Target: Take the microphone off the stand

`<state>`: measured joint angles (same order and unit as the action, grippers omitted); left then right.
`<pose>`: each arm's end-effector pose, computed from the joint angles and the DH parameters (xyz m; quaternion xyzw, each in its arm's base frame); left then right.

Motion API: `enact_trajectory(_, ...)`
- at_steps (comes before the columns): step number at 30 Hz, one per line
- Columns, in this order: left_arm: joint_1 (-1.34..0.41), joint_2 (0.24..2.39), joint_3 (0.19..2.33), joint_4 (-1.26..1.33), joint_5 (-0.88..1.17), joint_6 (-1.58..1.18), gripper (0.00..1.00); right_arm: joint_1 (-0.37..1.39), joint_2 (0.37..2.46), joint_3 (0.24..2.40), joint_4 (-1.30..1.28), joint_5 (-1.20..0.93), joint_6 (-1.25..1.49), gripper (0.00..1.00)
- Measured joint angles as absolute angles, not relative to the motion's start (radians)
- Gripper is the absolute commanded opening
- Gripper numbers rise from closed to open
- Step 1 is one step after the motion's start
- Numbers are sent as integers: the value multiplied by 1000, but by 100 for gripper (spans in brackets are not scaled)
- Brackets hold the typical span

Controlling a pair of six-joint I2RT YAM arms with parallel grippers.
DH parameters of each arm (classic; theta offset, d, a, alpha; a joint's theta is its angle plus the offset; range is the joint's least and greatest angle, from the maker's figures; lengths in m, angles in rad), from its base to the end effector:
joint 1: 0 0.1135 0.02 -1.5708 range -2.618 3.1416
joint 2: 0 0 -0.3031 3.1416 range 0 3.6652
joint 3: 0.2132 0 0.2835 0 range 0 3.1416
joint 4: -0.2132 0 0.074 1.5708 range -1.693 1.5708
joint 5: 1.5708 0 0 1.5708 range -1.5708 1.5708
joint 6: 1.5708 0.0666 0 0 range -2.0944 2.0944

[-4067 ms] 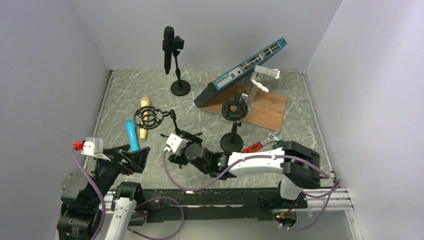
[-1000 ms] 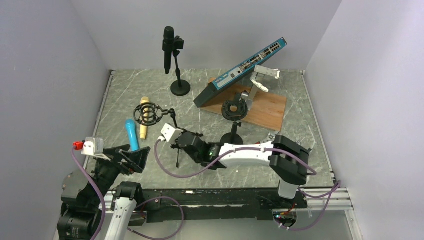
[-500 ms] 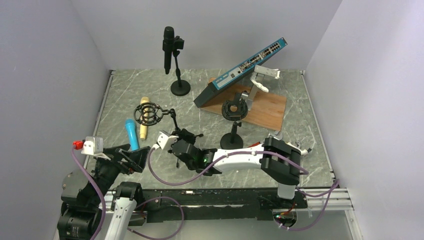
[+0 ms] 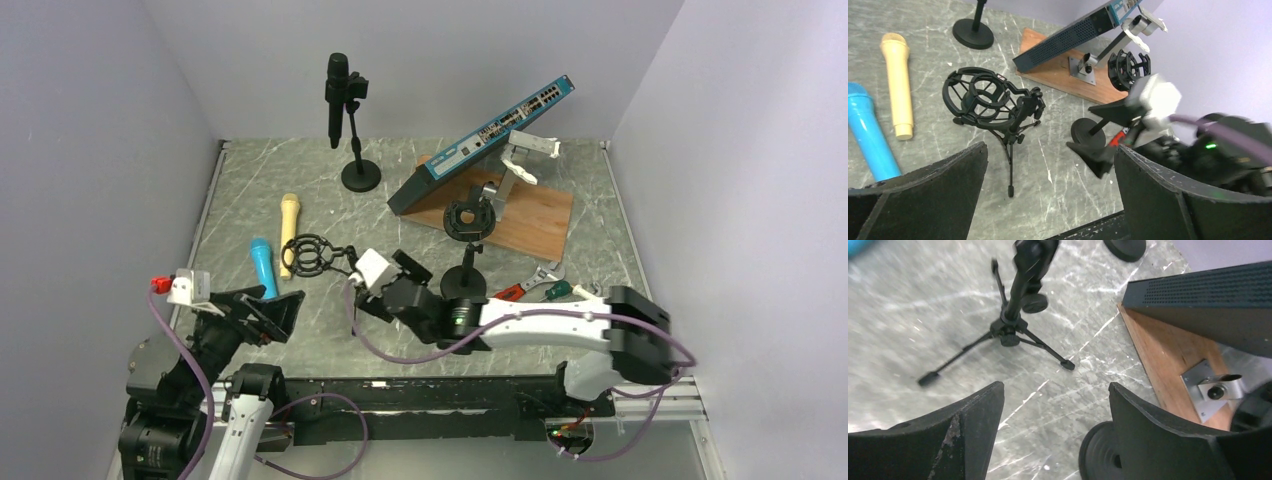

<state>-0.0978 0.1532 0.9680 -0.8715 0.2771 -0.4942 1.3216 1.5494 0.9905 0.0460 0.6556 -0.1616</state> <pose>0.0029 -0.0186 0.3947 -0.0488 0.7245 -0.2944 0.6213 0.1357 0.3686 0.2582 -0.4323 0.7125 0.0293 0.5520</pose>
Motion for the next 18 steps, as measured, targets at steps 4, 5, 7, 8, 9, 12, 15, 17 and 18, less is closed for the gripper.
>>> enact_trajectory(4,-98,162,926,-836,308,-517,99,1321,1369,953,30,610,-46,81)
enact_trajectory(5,-98,169,913,-825,321,-522,99,1321,1341,952,22,598,-26,81)
enact_trajectory(7,-98,189,892,-811,344,-534,99,1318,1285,951,-3,573,17,81)
enact_trajectory(8,-98,201,878,-800,360,-542,99,1317,1258,947,-11,562,37,83)
enact_trajectory(9,-98,211,866,-791,373,-546,99,1317,1235,942,-20,549,53,84)
enact_trajectory(12,-98,230,822,-766,410,-567,99,1312,1156,910,-41,525,104,90)
enact_trajectory(15,-98,235,790,-758,445,-581,99,1303,1077,870,-55,517,151,95)
enact_trajectory(17,-98,238,773,-751,470,-590,99,1289,1026,846,-69,519,183,96)
enact_trajectory(18,-98,240,766,-745,480,-593,99,1279,1007,838,-75,519,197,95)
